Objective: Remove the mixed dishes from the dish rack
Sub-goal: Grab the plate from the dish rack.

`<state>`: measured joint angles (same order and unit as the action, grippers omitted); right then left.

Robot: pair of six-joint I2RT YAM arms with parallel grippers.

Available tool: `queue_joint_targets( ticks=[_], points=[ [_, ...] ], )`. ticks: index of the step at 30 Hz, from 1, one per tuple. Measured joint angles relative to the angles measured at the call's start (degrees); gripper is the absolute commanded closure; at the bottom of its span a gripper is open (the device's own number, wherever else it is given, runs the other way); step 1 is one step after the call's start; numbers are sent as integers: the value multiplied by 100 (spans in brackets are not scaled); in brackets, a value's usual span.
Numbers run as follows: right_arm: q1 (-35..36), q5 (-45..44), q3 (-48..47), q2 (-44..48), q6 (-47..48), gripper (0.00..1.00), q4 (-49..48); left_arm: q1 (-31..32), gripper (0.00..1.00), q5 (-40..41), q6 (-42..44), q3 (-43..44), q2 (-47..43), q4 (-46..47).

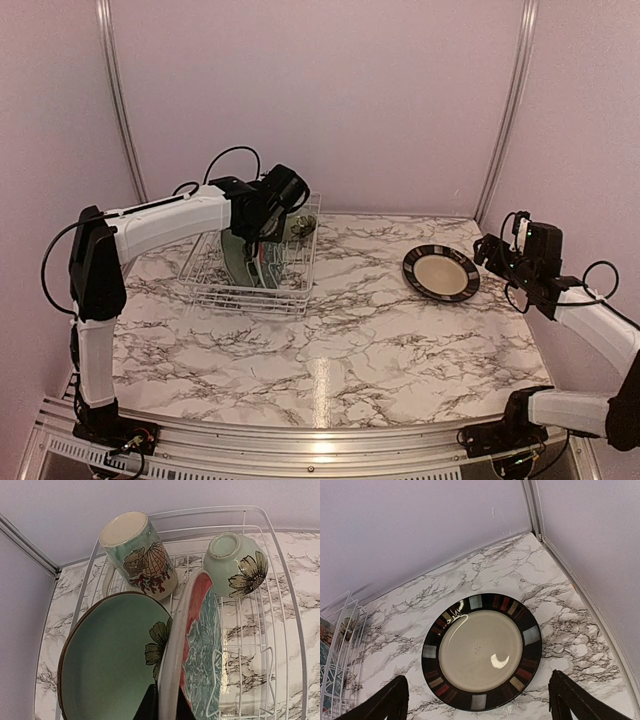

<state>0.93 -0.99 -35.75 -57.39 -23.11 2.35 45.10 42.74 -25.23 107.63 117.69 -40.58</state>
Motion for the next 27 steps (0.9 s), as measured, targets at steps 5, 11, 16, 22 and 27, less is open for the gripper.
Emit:
queue_joint_targets(
  ticks=[5,11,16,22,27],
  points=[
    [0,4,0,2,-72,7,4,0,100,-22,-2,33,2,-28],
    [0,28,0,0,-92,7,4,22,100,-46,-4,232,48,-254],
    [0,42,0,0,-101,7,4,85,100,-20,7,527,140,-579],
    [0,42,0,-13,-109,7,2,120,100,44,22,815,162,-876],
    [0,114,0,-107,-136,7,2,120,100,85,39,970,160,-977]
  ],
)
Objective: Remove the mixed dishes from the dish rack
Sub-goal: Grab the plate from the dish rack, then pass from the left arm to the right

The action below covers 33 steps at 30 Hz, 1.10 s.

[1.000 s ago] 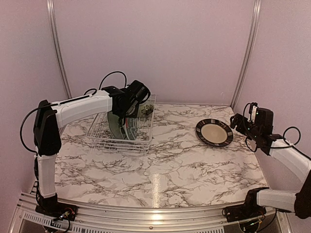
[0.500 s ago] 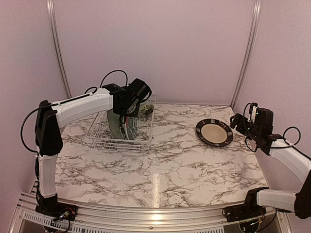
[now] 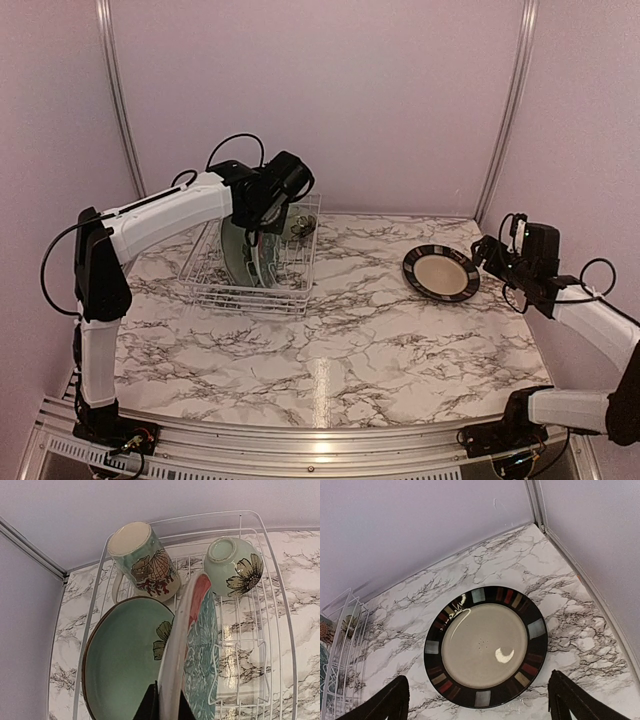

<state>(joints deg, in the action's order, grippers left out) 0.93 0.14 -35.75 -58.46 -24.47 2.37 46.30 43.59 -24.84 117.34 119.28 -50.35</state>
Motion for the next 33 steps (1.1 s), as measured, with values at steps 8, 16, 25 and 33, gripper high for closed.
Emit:
queue_joint_targets(
  ticks=[8,16,25,33],
  points=[
    [2,297,-20,-208,15,7,-17,-20,100,-129,184,-26,-275,-85],
    [59,647,-162,-492,72,5,-22,-13,100,-439,254,-341,-1290,164],
    [339,1515,-184,-612,-24,2,-313,-219,100,-1840,-105,-1993,-2623,1622],
    [1388,2581,-190,-859,-944,2,-1613,-848,100,-3442,-916,-3998,-3248,3355]
  ],
)
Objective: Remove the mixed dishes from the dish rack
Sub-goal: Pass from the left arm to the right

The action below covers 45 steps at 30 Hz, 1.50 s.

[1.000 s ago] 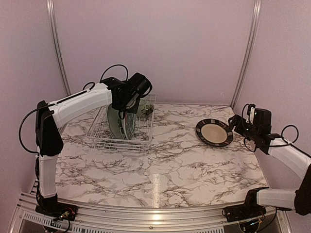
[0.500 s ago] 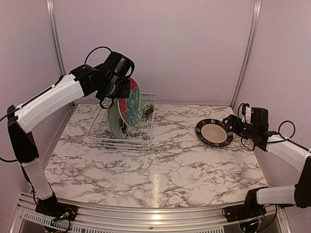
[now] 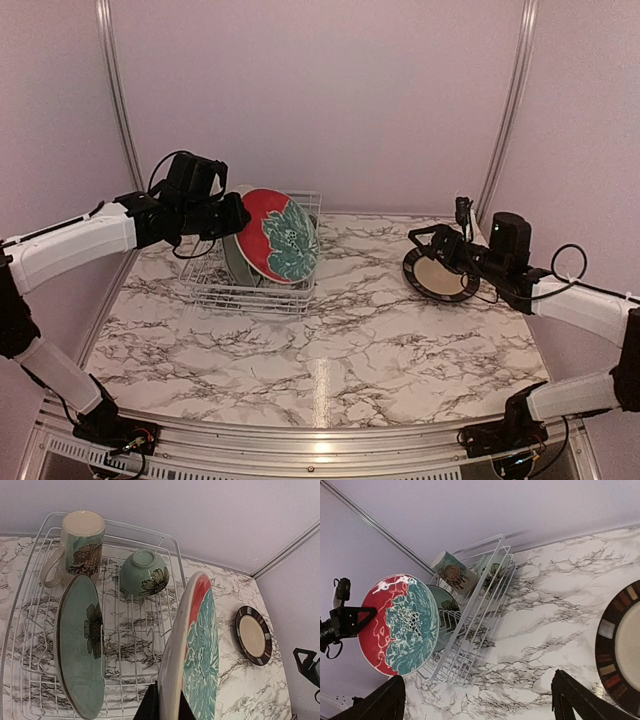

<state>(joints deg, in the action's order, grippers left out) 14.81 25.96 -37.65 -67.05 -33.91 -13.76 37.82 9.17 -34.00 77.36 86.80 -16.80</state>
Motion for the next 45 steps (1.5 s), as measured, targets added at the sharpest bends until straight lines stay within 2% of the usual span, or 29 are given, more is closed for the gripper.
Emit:
queue_joint_targets(
  ticks=[8,17,24,27,37,45],
  points=[
    [1088,479,-70,-1172,-1128,3,-1453,-107,100,-1436,-1209,-1714,-63,2570],
    [1720,789,-275,-2205,-2094,14,-2623,-107,100,-2269,-2122,-2002,278,4398],
    [2035,892,-431,-2669,-2643,34,-3565,-109,100,-2483,-2363,-2002,509,4750],
    [2035,848,-431,-2730,-2806,48,-3757,-109,100,-2522,-2365,-2009,525,4778],
    [2035,699,-599,-2839,-3069,54,-3993,-111,100,-2452,-2321,-2282,525,5036],
    [2033,660,-728,-3027,-3335,84,-4227,-111,100,-2459,-2271,-2282,551,5298]
  ],
)
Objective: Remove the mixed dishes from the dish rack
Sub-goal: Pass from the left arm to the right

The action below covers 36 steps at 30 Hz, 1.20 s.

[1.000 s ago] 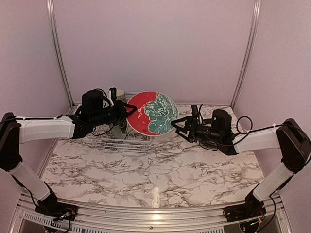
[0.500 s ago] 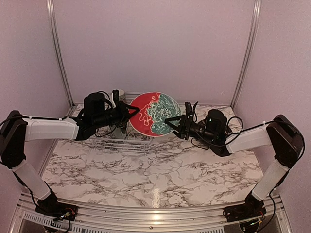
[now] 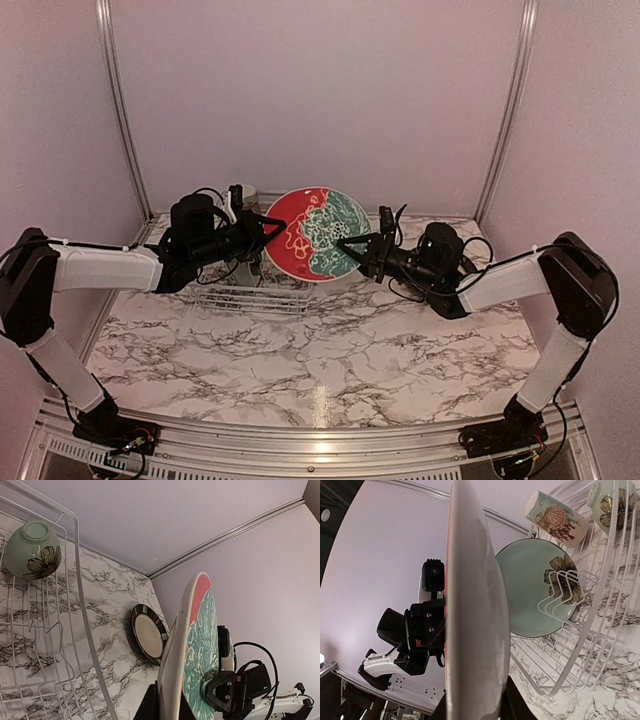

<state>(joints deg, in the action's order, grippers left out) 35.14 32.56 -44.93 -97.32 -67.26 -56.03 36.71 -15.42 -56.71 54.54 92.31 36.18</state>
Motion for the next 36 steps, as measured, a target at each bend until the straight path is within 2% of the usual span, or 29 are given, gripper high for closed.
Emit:
queue_joint_targets(
  ticks=[4,13,15,18,22,28,36],
  points=[
    [-4,-162,13,-50,-269,100,116,26,98,103,448,2,0,68],
    [-175,-17,153,-81,-280,100,197,76,34,415,708,155,-249,-448],
    [-249,28,238,-26,-273,100,219,79,24,522,798,164,-402,-540],
    [-461,79,450,133,-256,100,306,74,14,649,986,179,-623,-664],
    [-887,107,782,553,-144,100,590,74,8,846,1189,192,-859,-881],
    [-1784,184,1226,1550,326,100,1294,74,7,1071,1436,192,-1040,-1211],
    [-3477,0,1519,2568,1355,100,3117,74,6,1152,1578,195,-1126,-1447]
  ],
)
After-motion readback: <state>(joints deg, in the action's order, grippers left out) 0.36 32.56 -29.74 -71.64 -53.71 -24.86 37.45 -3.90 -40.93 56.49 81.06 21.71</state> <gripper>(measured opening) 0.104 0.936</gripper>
